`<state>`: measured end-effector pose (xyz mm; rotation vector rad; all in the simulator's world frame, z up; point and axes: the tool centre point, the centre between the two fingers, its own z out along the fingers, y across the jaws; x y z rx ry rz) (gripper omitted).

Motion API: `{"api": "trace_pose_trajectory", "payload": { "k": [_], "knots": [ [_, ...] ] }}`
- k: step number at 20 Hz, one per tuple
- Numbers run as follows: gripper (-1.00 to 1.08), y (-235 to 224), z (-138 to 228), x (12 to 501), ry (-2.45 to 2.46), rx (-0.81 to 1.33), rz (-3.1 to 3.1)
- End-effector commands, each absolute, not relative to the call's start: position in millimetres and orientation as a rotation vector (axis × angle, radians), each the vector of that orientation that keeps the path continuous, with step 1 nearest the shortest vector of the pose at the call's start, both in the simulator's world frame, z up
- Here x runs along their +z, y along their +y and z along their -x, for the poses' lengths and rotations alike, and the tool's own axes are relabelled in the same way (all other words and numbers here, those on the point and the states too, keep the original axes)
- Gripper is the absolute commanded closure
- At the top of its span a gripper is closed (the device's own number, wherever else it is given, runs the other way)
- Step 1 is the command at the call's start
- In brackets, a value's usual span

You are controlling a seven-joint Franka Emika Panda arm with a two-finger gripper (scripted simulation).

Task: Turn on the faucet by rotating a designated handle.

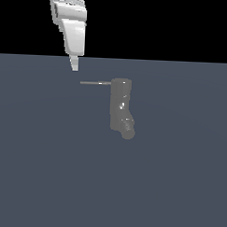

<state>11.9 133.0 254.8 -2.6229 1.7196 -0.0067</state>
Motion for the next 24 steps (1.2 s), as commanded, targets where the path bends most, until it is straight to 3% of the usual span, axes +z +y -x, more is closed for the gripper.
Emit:
{"api": "trace_pose_trajectory", "payload": {
  "k": [1, 13, 24],
  "knots": [
    [1.08, 130, -27, 244, 1.793, -0.007, 2.576],
    [1.08, 112, -77, 206, 2.035, -0.003, 2.395],
    [1.08, 108, -85, 201, 2.071, 0.000, 2.363]
  ]
}}
